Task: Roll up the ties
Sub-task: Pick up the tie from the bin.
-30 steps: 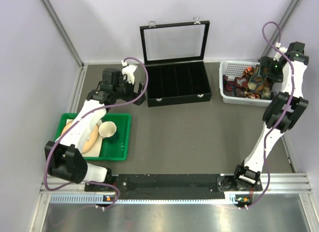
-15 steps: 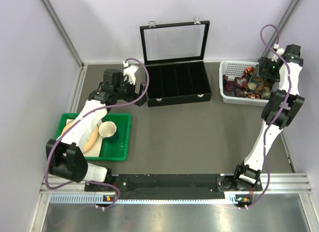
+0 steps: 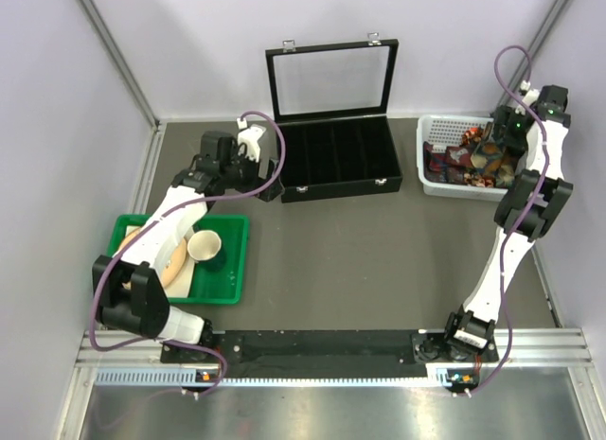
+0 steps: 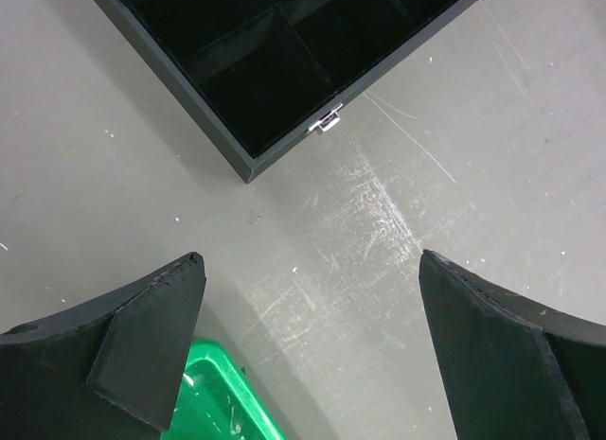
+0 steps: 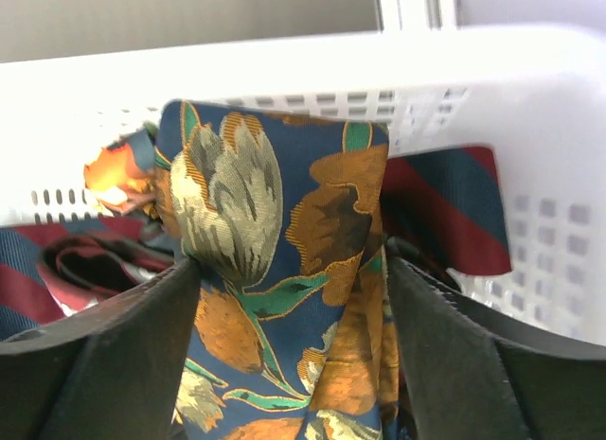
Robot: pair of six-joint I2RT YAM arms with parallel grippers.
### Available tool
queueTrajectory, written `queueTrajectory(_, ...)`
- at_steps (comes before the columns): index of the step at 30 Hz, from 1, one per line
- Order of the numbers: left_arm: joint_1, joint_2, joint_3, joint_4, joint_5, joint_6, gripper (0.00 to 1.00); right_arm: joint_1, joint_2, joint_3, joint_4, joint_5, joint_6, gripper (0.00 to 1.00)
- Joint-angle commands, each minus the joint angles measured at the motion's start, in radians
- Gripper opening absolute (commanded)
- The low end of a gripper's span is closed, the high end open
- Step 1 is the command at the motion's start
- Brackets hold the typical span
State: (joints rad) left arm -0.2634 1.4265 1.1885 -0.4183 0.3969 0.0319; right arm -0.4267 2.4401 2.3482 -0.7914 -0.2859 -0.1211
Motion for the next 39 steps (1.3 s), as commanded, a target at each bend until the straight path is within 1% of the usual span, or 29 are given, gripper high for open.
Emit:
queueTrajectory(1,0.000,0.018,0.010,0.041,0.019,-0.009,0.99,0.008,0.022,0.072,0.058,-0.007,0.011,0.72)
queueTrajectory(5,0.000,0.028,0.020,0.033,0.020,-0.010,0.99,0.008,0.025,0.072,0.073,-0.018,0.008,0.63)
queueTrajectory(9,0.000,0.037,0.034,0.021,0.025,-0.012,0.99,0.008,0.022,0.060,0.101,-0.048,0.006,0.63)
queueTrajectory(10,0.000,0.040,0.037,0.019,0.026,-0.012,0.99,0.008,0.022,0.060,0.101,-0.056,0.009,0.65)
queueTrajectory(12,0.000,0.043,0.040,0.013,0.026,-0.012,0.99,0.008,0.027,0.060,0.104,-0.088,0.014,0.65)
queueTrajectory(13,0.000,0.043,0.045,0.012,0.025,-0.012,0.99,0.008,0.027,0.056,0.110,-0.105,0.015,0.59)
queueTrajectory(16,0.000,0.046,0.045,0.009,0.025,-0.010,0.99,0.006,0.014,0.025,0.144,-0.137,0.037,0.47)
queueTrajectory(21,0.000,0.055,0.054,0.004,0.025,-0.012,0.99,0.006,0.023,0.023,0.155,-0.170,0.054,0.48)
queueTrajectory(22,0.000,0.058,0.059,0.000,0.025,-0.013,0.99,0.006,0.031,0.023,0.156,-0.167,0.058,0.52)
queueTrajectory(23,0.000,0.057,0.060,-0.002,0.023,-0.013,0.99,0.006,0.034,0.023,0.153,-0.164,0.061,0.59)
queueTrajectory(24,0.000,0.060,0.062,-0.002,0.022,-0.013,0.99,0.006,0.039,0.023,0.152,-0.161,0.063,0.60)
queueTrajectory(26,0.000,0.061,0.065,-0.004,0.022,-0.013,0.99,0.006,0.048,0.022,0.150,-0.153,0.063,0.59)
queueTrajectory(28,0.000,0.064,0.069,-0.004,0.022,-0.015,0.99,0.006,0.059,0.023,0.150,-0.147,0.064,0.55)
queueTrajectory(29,0.000,0.066,0.072,-0.005,0.023,-0.013,0.99,0.005,0.062,0.023,0.150,-0.147,0.064,0.50)
queueTrajectory(30,0.000,0.072,0.072,-0.007,0.023,-0.015,0.99,0.005,0.063,0.025,0.150,-0.145,0.064,0.42)
queueTrajectory(31,0.000,0.072,0.077,-0.008,0.023,-0.015,0.99,0.006,0.063,0.023,0.150,-0.145,0.067,0.38)
queueTrajectory(32,0.000,0.072,0.079,-0.011,0.023,-0.015,0.99,0.005,0.063,0.023,0.152,-0.145,0.067,0.31)
queueTrajectory(33,0.000,0.074,0.085,-0.011,0.022,-0.015,0.99,0.005,0.062,0.028,0.150,-0.145,0.069,0.15)
queueTrajectory(35,0.000,0.077,0.092,-0.020,0.020,-0.015,0.99,0.005,0.045,0.029,0.143,-0.144,0.070,0.01)
queueTrajectory(37,0.000,0.078,0.105,-0.030,0.013,-0.013,0.99,0.002,0.022,0.022,0.130,-0.157,0.074,0.00)
queueTrajectory(39,0.000,0.074,0.114,-0.036,0.003,-0.015,0.99,-0.009,-0.035,-0.009,0.130,-0.189,0.078,0.00)
